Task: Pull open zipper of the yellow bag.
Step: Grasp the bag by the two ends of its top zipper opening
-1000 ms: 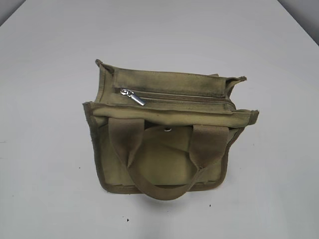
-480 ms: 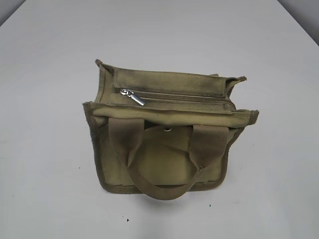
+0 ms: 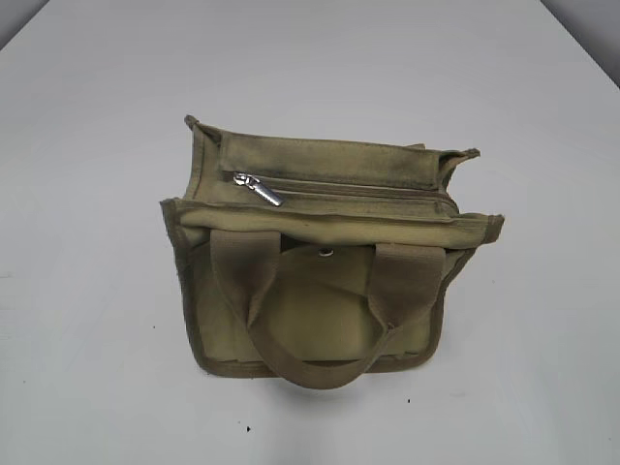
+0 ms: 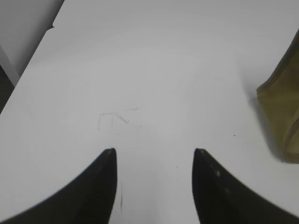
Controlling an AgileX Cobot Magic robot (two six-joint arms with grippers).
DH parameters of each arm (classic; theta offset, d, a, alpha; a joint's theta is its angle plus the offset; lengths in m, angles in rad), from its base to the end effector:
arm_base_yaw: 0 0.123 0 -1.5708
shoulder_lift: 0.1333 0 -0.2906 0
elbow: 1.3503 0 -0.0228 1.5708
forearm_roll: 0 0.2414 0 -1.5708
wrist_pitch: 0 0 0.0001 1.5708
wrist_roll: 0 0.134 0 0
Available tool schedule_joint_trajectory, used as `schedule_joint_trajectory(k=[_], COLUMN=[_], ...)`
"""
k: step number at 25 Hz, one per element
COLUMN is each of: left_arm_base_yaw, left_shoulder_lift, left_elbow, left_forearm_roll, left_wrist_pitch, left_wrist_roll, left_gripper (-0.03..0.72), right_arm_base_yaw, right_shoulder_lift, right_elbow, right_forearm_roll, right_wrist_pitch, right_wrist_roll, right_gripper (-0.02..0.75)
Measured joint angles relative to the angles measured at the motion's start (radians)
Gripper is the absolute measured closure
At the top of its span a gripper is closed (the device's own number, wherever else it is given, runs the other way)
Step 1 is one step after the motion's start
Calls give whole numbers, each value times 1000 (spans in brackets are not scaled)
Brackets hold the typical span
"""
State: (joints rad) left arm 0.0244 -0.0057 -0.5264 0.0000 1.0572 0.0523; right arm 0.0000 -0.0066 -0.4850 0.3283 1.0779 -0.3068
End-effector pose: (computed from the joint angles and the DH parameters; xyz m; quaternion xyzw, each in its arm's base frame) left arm 0.0164 0.0004 0.2618 0.0118 0.8437 0.0206 0.5362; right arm 0.0155 0.0381 0.2519 -0.1366 0.8372 0.0844 0.5227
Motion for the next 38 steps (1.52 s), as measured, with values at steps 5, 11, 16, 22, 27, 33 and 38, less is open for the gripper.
schedule_joint_trajectory(k=[5, 11, 16, 22, 27, 33, 38], left_arm_base_yaw=[-4, -4, -6, -37, -129, -253, -309], left_shoulder_lift=[0, 137, 406, 805, 1117, 1367, 1500], left_elbow=[-9, -34, -108, -307, -436, -510, -551], left_forearm_roll=[-28, -218, -454, -731, -812, -881, -895], left_wrist_pitch=[-34, -330, -456, -332, -209, -196, -185], left_wrist_roll=[0, 0, 90, 260, 278, 281, 281], left_gripper=[310, 316, 316, 316, 316, 317, 317], right_arm_base_yaw=[0, 0, 67, 184, 284, 428, 521], right_shoulder_lift=[0, 156, 314, 603, 891, 1163, 1345], right_elbow=[0, -19, -66, -196, -328, -425, -518], right_forearm_roll=[6, 9, 10, 11, 14, 14, 14], right_wrist_pitch=[-7, -137, -270, -313, -331, -440, -499], right_wrist_roll=[10, 35, 16, -157, -300, -425, -446], right_gripper=[144, 144, 144, 144, 144, 220, 276])
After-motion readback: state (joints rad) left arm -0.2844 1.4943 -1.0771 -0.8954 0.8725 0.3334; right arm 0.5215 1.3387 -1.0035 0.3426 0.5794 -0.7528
